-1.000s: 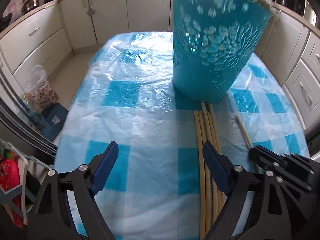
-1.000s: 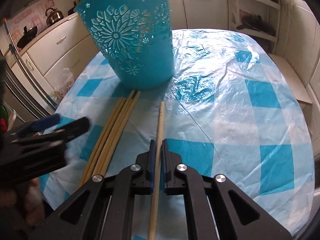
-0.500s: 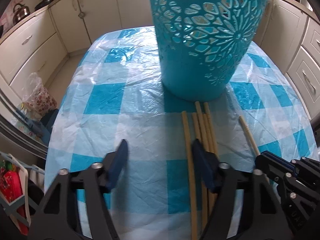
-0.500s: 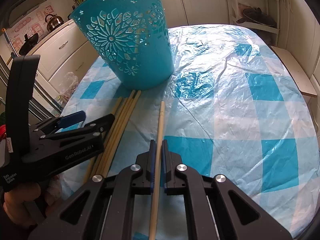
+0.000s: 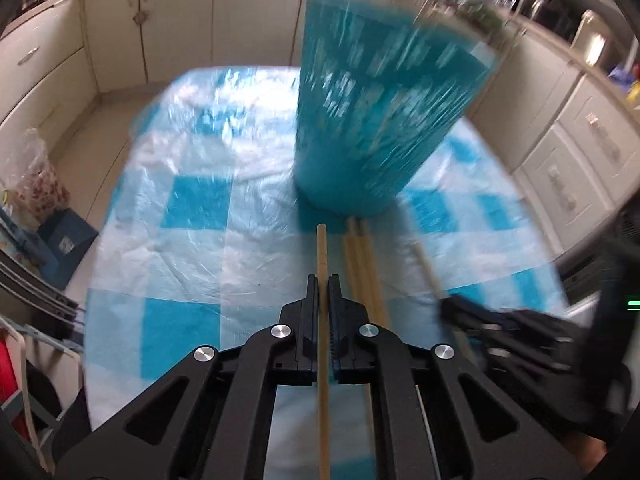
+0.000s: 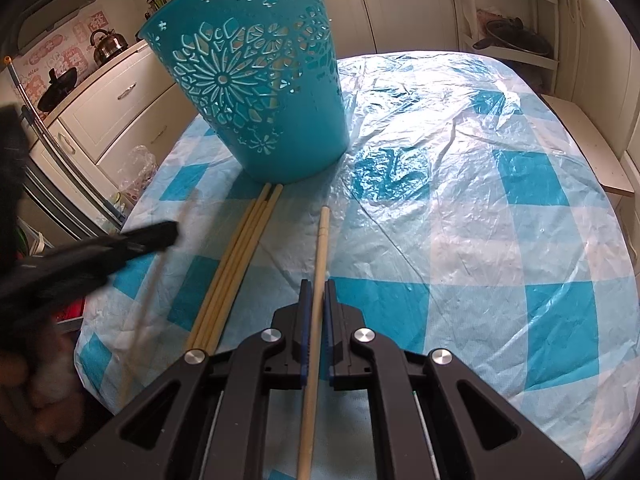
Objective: Organize utensils
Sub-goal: 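Lift the chopstick with the left tool and drop it into the teal basket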
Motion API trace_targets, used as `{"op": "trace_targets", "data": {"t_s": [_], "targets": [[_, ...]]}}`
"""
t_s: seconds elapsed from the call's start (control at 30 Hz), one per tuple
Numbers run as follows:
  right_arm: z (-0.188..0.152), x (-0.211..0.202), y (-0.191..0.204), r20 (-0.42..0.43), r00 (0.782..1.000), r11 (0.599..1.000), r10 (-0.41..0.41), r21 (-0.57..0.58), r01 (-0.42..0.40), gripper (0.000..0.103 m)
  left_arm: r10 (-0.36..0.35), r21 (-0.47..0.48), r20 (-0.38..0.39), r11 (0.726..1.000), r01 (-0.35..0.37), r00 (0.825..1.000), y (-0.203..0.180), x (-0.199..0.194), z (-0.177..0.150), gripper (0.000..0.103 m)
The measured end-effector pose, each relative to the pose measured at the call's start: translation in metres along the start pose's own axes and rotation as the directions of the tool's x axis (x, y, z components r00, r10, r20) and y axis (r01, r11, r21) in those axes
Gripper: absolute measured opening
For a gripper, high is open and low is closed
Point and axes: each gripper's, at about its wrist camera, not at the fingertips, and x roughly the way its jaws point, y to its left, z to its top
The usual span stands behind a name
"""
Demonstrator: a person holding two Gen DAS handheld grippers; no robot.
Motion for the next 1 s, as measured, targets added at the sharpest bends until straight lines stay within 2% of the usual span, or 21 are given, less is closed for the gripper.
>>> {"op": "trace_targets", "data": {"t_s": [0.1, 0.17, 0.23, 0.3, 0.43, 0.6, 0.73, 0.87, 0.97, 1.0], "targets": [[0.0, 0.0, -0.001, 0.001, 1.0, 1.0, 0.005, 0.009, -0.005, 0.006, -0.09, -0.007, 0.074, 0.996, 0.091, 0.993, -0.004, -0.039, 0.01, 0.005], [0.0, 0.0, -0.001, 0.002, 1.0, 1.0, 0.007, 0.013, -0.007, 0.006, -0.132, -0.006, 0.139, 0.991, 0.134, 0.982, -0.006, -0.067, 0.021, 0.005], [0.0, 0.0, -0.002, 0.003, 1.0, 1.0, 0.008, 0.016, -0.008, 0.006, -0.162, -0.004, 0.2, 0.986, 0.166, 0.966, -0.011, -0.087, 0.035, 0.005], [0.0, 0.0, -0.002, 0.004, 1.0, 1.0, 0.01, 0.018, -0.01, 0.006, -0.184, 0.011, 0.276, 0.982, 0.188, 0.943, -0.015, -0.108, 0.056, 0.005], [0.0, 0.0, -0.003, 0.004, 1.0, 1.0, 0.014, 0.022, -0.014, 0.006, -0.191, 0.035, 0.377, 0.981, 0.192, 0.906, -0.029, -0.127, 0.096, 0.005], [0.001, 0.0, -0.004, 0.004, 1.0, 0.999, 0.024, 0.029, -0.024, 0.007, -0.156, 0.019, 0.461, 0.986, 0.166, 0.873, -0.036, -0.129, 0.129, 0.005], [0.002, 0.001, -0.004, 0.003, 0.999, 0.999, 0.035, 0.036, -0.035, 0.008, -0.086, -0.037, 0.527, 0.992, 0.125, 0.845, -0.037, -0.117, 0.153, 0.005], [0.002, 0.001, -0.005, -0.001, 0.999, 0.998, 0.045, 0.044, -0.045, 0.008, -0.021, -0.069, 0.613, 0.994, 0.08, 0.79, -0.04, -0.113, 0.169, 0.005], [0.003, 0.002, -0.006, -0.004, 0.999, 0.997, 0.053, 0.051, -0.052, 0.008, 0.056, -0.08, 0.667, 0.997, -0.003, 0.743, -0.048, -0.103, 0.175, 0.005], [0.003, 0.002, -0.006, -0.005, 0.999, 0.997, 0.054, 0.052, -0.053, 0.008, 0.081, -0.09, 0.676, 0.996, -0.027, 0.733, -0.049, -0.097, 0.177, 0.005]]}}
